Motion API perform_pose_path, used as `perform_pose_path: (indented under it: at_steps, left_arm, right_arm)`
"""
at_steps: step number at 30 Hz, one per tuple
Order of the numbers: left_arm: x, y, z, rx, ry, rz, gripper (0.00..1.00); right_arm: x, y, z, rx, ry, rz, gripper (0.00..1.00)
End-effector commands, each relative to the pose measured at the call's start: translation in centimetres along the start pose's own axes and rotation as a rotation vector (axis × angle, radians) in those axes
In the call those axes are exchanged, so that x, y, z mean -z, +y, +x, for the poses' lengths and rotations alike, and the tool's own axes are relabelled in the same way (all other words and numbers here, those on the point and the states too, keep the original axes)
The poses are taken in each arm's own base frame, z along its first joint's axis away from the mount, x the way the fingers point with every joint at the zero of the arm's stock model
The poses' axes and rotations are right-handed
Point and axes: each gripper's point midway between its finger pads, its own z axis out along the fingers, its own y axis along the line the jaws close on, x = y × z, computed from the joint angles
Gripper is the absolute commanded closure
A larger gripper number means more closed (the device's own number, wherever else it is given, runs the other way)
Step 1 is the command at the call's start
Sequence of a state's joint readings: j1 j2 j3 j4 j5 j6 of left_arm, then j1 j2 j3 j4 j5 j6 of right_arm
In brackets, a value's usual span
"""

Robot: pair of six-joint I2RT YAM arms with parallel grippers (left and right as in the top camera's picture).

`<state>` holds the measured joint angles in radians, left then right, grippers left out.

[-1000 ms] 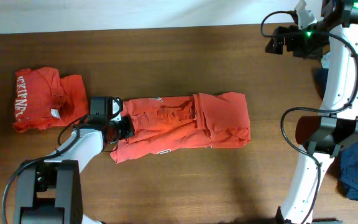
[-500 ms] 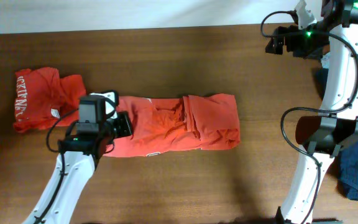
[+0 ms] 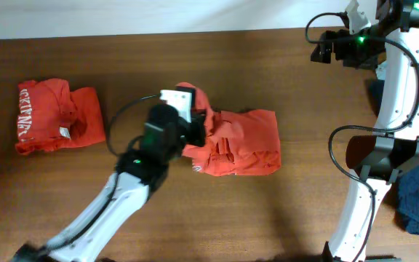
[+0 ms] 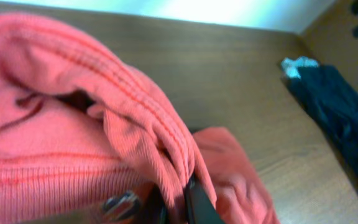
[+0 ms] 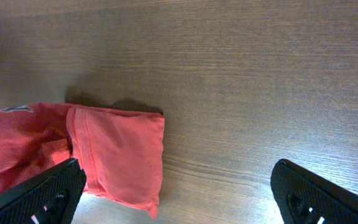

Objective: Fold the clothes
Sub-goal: 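Fold the left end rightward over the shirt with the left gripper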

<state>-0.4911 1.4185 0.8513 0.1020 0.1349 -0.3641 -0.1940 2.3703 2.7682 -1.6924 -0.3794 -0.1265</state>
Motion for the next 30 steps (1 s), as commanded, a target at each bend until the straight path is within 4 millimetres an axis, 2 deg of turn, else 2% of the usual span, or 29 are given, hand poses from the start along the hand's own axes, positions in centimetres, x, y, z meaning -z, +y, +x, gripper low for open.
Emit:
perform_pose_path:
  at_steps: [1, 2, 6, 13, 17, 19, 20, 21, 22, 23, 24, 30]
  left_arm:
    - [-3.1, -2.5, 1.8, -0.024, 0.029, 0.050, 1.00]
    - [-4.4, -3.6, 2.6, -0.037, 0.044, 0.073, 1.00]
    - [-7.3, -6.6, 4.1, -0.068, 0.085, 0.123, 1.00]
    - [-10.0, -10.9, 4.3, -0.103, 0.093, 0.192, 1.00]
    - [-10.5, -12.3, 4.6, -0.123, 0.092, 0.205, 1.00]
    - [-10.6, -12.5, 5.0, -0.129, 0.091, 0.190, 0.87]
    - [-10.6, -12.6, 5.3, -0.133, 0.093, 0.187, 0.64]
    - [-10.6, -12.8, 5.3, -0.135, 0.093, 0.185, 0.49]
    - [-10.6, -12.9, 5.4, -0.137, 0.092, 0.184, 0.20]
    - [-10.6, -12.9, 5.4, -0.138, 0.090, 0.183, 0.05]
    - [-10.6, -13.0, 5.3, -0.137, 0.088, 0.184, 0.01]
    - [-10.0, -13.8, 4.1, -0.194, 0.139, 0.176, 0.01]
  right_arm:
    - [1.0, 0.5, 0.0, -0.004, -0.017, -0.010, 0.01]
    - [1.0, 0.5, 0.0, -0.004, -0.017, -0.010, 0.01]
    - [1.0, 0.5, 0.0, -0.004, -0.017, -0.010, 0.01]
    - [1.0, 0.4, 0.0, -0.004, -0.017, -0.010, 0.01]
    - [1.0, 0.4, 0.0, -0.004, -0.017, -0.010, 0.01]
    - [1.0, 0.4, 0.0, -0.004, -0.017, -0.010, 0.01]
    - [1.0, 0.4, 0.0, -0.004, -0.017, -0.010, 0.01]
    - [1.0, 0.4, 0.0, -0.004, -0.017, -0.010, 0.01]
    - [1.0, 0.4, 0.0, -0.004, -0.017, -0.010, 0.01]
    - [1.0, 0.4, 0.0, -0.004, -0.017, -0.010, 0.01]
    - [1.0, 0.4, 0.0, -0.004, -0.017, -0.010, 0.01]
    - [1.0, 0.4, 0.0, -0.004, -0.018, -0.009, 0.01]
